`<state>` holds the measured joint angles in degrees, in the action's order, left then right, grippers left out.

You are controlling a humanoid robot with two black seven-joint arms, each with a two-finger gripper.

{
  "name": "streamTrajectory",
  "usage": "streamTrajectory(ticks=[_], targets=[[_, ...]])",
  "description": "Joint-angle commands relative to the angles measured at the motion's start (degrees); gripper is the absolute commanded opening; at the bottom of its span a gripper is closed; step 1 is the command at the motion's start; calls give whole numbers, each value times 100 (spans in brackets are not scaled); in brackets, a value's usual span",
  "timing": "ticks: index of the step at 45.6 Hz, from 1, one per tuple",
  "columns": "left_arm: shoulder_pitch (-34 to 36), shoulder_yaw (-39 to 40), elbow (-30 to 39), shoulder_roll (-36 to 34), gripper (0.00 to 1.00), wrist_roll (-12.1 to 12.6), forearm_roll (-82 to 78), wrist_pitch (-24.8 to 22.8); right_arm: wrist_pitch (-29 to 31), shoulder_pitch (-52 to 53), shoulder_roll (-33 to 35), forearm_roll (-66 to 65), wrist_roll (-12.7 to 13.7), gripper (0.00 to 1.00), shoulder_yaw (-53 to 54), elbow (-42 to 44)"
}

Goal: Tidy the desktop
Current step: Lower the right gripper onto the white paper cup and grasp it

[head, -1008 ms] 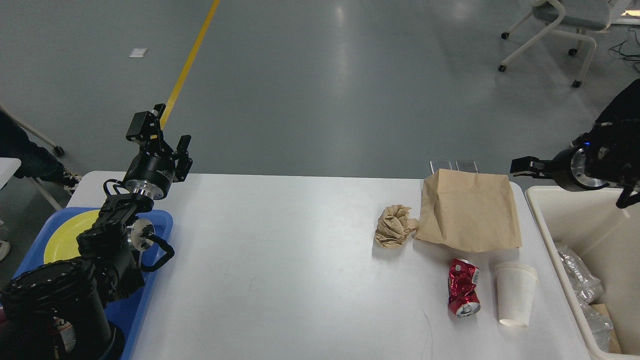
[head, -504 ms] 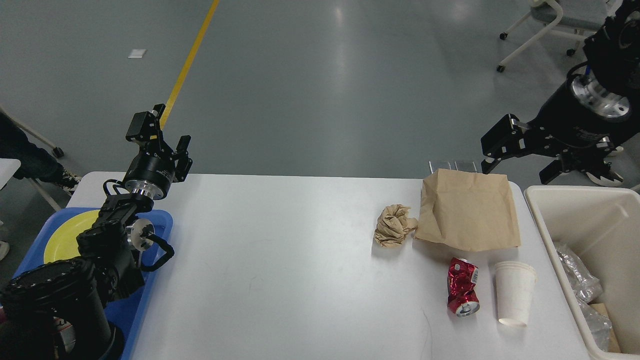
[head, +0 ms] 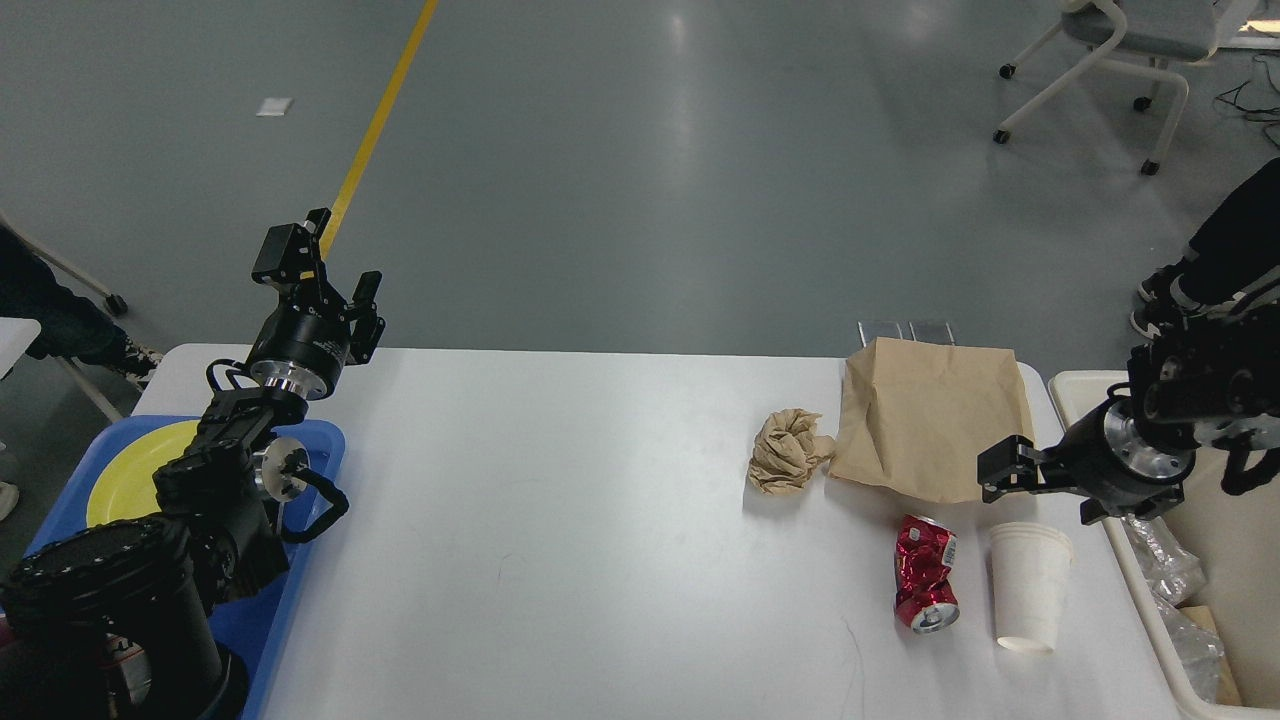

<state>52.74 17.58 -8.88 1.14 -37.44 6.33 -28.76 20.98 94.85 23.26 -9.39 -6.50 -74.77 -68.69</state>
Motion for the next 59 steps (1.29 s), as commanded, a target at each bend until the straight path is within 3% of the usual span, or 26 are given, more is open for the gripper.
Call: streamTrajectory(ticks=[1,13,40,42,48,51,52,59], targets=[[0,0,1,0,96,0,0,-7,-253,-405,-129,-133,-1,100,50,83],[0,0,1,0,96,0,0,-7,-288,-1908,-612,-159,8,100,235,1665],[0,0,1,0,96,0,0,2,-402,-2629,-577,-168,8,97,252,2105],[0,0,1,0,96,0,0,-7,-577,-2638,-577,-159,8,88,279,2096],[0,0,1,0,96,0,0,2,-1193,-2822,-577,-168,-1,47,279,2061],[0,0,1,0,96,0,0,-7,-1263,-2840,-559,-142,-1,8,288,2044],[0,0,1,0,96,0,0,2,-1246,-2832,-533,-133,-9,0,288,2009],[0,0,1,0,96,0,0,2,-1246,-2595,-182,-124,-18,0,603,1921]])
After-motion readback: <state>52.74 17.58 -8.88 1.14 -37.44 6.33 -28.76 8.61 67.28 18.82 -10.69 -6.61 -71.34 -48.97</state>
